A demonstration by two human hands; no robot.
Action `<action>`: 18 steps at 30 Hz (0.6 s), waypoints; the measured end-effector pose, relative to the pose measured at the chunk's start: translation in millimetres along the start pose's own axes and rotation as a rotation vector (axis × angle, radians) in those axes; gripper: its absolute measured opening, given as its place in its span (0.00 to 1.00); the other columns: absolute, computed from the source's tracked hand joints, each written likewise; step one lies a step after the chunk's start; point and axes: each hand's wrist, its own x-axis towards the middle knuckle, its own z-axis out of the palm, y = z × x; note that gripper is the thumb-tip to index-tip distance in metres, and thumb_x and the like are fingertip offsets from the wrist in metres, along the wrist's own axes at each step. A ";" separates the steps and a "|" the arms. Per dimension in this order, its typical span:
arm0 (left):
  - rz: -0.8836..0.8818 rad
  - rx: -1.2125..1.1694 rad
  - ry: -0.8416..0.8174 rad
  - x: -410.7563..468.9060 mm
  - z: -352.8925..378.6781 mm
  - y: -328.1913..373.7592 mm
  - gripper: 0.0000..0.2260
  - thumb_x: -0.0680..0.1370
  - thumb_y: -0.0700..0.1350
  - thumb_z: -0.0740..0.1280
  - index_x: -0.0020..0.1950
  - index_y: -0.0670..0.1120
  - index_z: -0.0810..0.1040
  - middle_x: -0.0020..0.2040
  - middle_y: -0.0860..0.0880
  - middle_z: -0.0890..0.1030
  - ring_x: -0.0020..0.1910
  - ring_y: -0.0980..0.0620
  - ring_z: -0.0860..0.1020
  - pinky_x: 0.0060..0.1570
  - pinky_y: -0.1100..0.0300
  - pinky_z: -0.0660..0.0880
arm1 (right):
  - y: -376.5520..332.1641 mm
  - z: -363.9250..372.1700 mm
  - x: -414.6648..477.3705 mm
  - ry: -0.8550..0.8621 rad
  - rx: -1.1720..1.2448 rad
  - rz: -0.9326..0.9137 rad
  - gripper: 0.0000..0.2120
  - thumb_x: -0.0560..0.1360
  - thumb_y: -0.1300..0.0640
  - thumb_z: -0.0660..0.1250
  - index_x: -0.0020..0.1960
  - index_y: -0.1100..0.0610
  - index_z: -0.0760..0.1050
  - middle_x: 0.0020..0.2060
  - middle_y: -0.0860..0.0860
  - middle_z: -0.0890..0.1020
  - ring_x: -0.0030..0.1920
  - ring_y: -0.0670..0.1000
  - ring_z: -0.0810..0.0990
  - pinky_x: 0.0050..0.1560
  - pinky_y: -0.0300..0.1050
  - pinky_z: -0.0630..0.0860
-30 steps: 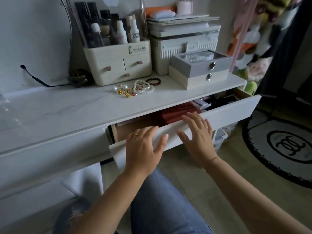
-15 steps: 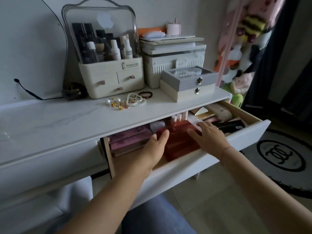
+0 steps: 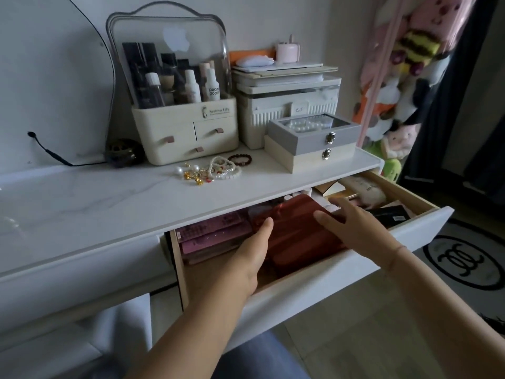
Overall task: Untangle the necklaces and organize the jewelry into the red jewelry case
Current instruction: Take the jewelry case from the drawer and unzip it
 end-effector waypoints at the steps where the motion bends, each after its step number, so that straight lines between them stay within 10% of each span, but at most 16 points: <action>1: 0.014 -0.015 0.001 -1.1 -2.2 2.0 0.23 0.77 0.65 0.59 0.66 0.54 0.75 0.64 0.54 0.77 0.64 0.51 0.73 0.69 0.51 0.65 | -3.7 -3.4 -1.6 0.025 0.045 -0.029 0.33 0.70 0.34 0.62 0.69 0.52 0.68 0.55 0.49 0.79 0.58 0.51 0.76 0.54 0.42 0.69; 5: 0.066 -0.044 0.056 -16.3 -4.3 9.2 0.22 0.77 0.65 0.59 0.61 0.52 0.78 0.55 0.50 0.81 0.52 0.51 0.79 0.50 0.56 0.73 | -29.0 -17.0 -13.4 0.081 0.226 -0.144 0.25 0.71 0.36 0.62 0.60 0.51 0.77 0.46 0.43 0.81 0.50 0.45 0.79 0.51 0.42 0.73; 12: 0.236 -0.154 0.082 -49.1 -22.9 4.1 0.14 0.78 0.60 0.60 0.54 0.56 0.81 0.51 0.55 0.85 0.54 0.56 0.81 0.63 0.52 0.72 | -72.0 -25.9 -44.7 0.139 0.346 -0.297 0.26 0.66 0.35 0.61 0.59 0.46 0.76 0.51 0.41 0.78 0.52 0.42 0.77 0.47 0.35 0.73; 18: 0.463 -0.213 0.150 -74.2 -60.0 17.7 0.16 0.79 0.59 0.58 0.57 0.56 0.80 0.51 0.56 0.84 0.50 0.59 0.82 0.48 0.60 0.74 | -115.2 -11.4 -48.9 0.092 0.528 -0.385 0.18 0.70 0.39 0.67 0.57 0.44 0.75 0.50 0.46 0.79 0.51 0.45 0.80 0.54 0.47 0.77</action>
